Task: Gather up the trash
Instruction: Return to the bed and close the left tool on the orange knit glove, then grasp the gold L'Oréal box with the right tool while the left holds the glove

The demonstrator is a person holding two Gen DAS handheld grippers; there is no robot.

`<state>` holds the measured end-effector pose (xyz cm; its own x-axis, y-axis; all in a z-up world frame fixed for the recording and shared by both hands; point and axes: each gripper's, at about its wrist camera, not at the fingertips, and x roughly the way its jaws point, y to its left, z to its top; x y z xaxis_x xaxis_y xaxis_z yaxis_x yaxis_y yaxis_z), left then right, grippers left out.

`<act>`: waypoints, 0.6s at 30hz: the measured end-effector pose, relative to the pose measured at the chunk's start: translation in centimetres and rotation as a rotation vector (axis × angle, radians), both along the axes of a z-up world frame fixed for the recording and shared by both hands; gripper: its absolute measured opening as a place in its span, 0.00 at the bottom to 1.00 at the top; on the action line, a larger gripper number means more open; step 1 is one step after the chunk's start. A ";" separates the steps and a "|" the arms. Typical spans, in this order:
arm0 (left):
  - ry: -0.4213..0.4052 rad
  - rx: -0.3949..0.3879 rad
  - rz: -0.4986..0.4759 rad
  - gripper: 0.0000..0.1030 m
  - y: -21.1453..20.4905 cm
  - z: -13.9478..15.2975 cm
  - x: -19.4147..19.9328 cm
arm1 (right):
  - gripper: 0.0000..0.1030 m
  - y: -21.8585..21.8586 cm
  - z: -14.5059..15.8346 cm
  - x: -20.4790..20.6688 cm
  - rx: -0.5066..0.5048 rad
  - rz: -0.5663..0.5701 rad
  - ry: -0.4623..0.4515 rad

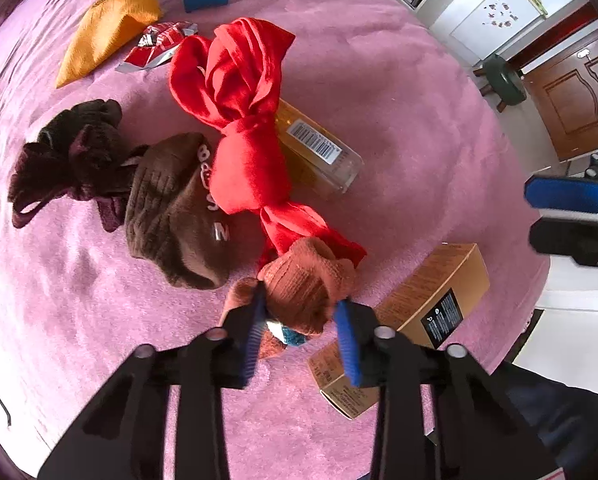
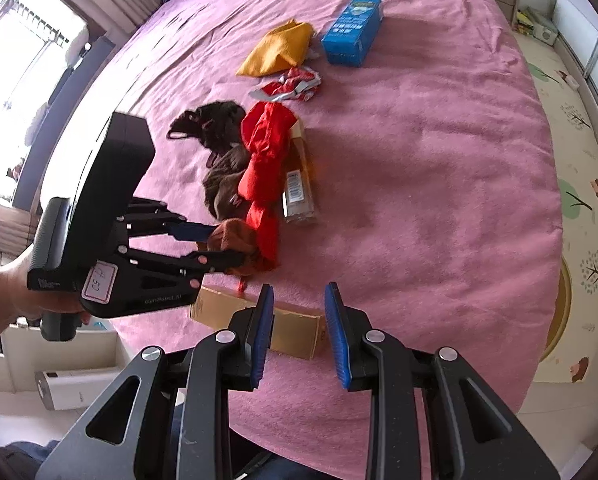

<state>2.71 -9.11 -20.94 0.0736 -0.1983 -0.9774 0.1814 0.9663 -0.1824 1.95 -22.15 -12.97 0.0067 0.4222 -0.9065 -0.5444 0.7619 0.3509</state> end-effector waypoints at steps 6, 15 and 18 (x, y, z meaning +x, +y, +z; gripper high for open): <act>-0.018 -0.020 0.022 0.21 0.6 0.7 -0.8 | 0.26 1.2 -0.9 -1.0 -0.013 0.068 0.006; -0.027 -0.047 0.091 0.21 3.2 2.6 -2.8 | 0.42 3.7 -1.2 -3.0 -0.039 0.263 -0.028; -0.023 -0.044 0.131 0.21 4.1 2.9 -3.8 | 0.42 4.8 -1.6 -4.1 -0.073 0.358 -0.057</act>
